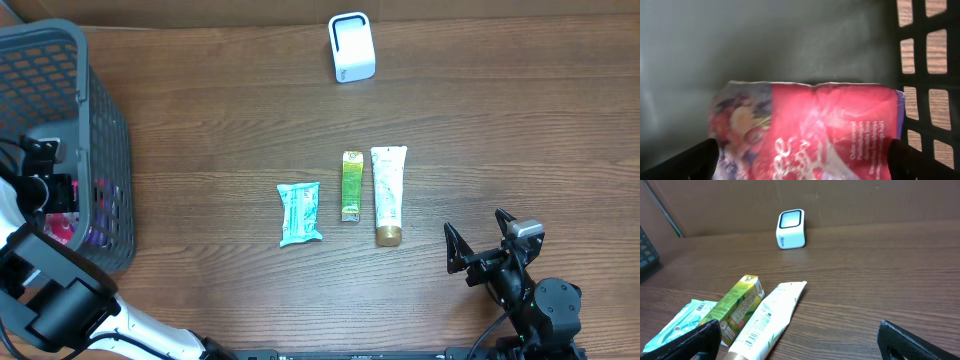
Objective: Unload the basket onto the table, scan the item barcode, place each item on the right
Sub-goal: 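Grasp the red floral snack bag inside the basket with the left gripper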
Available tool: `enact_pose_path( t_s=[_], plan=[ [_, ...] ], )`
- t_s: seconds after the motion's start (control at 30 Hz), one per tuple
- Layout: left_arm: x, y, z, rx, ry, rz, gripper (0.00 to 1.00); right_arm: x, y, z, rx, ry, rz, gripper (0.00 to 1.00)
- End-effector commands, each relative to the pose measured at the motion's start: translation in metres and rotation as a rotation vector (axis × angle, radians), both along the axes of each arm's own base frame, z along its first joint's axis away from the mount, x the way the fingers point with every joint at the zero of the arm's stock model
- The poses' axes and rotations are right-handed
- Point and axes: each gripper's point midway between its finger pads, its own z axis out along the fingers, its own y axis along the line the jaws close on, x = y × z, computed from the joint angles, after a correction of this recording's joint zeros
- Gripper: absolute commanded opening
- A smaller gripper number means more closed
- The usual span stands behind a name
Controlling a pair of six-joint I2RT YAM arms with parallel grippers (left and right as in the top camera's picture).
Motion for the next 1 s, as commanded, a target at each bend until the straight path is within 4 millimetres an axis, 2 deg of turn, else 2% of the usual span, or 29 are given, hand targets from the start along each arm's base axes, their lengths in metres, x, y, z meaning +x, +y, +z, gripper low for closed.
enact_pose_path(
  t_s=[0.0,0.27,0.43,0.53,0.57,0.6,0.63,0.67,0.73,0.97],
  plan=[
    [0.002,-0.014,-0.008,-0.014,-0.004,-0.085,1.0,-0.003,0.003,0.001,0.006,0.003,0.019,1.0],
    [0.001,-0.026,-0.023,-0.02,0.027,-0.11,1.0,-0.003,0.003,0.001,0.006,0.003,0.019,1.0],
    [0.003,-0.026,-0.022,-0.03,0.016,-0.092,1.0,-0.003,0.003,0.001,0.006,0.003,0.019,1.0],
    [0.005,-0.024,-0.021,-0.035,0.006,-0.048,0.7,-0.003,0.003,0.001,0.006,0.003,0.019,1.0],
    [0.006,-0.023,-0.021,-0.037,0.004,-0.033,0.56,-0.003,0.003,0.001,0.006,0.003,0.019,1.0],
    [0.006,-0.023,-0.021,-0.039,0.003,-0.022,0.34,-0.003,0.003,0.001,0.006,0.003,0.019,1.0],
    [0.006,-0.023,-0.021,-0.042,0.003,-0.012,0.16,-0.003,0.003,0.001,0.006,0.003,0.019,1.0],
    [0.006,-0.023,-0.021,-0.045,0.003,-0.002,0.09,-0.003,0.003,0.001,0.006,0.003,0.019,1.0],
    [0.006,-0.023,-0.021,-0.049,0.004,0.011,0.04,-0.003,0.003,0.001,0.006,0.003,0.019,1.0],
    [0.011,-0.017,-0.016,-0.061,-0.016,0.103,0.04,-0.003,0.003,0.001,0.006,0.003,0.019,1.0]
  ],
)
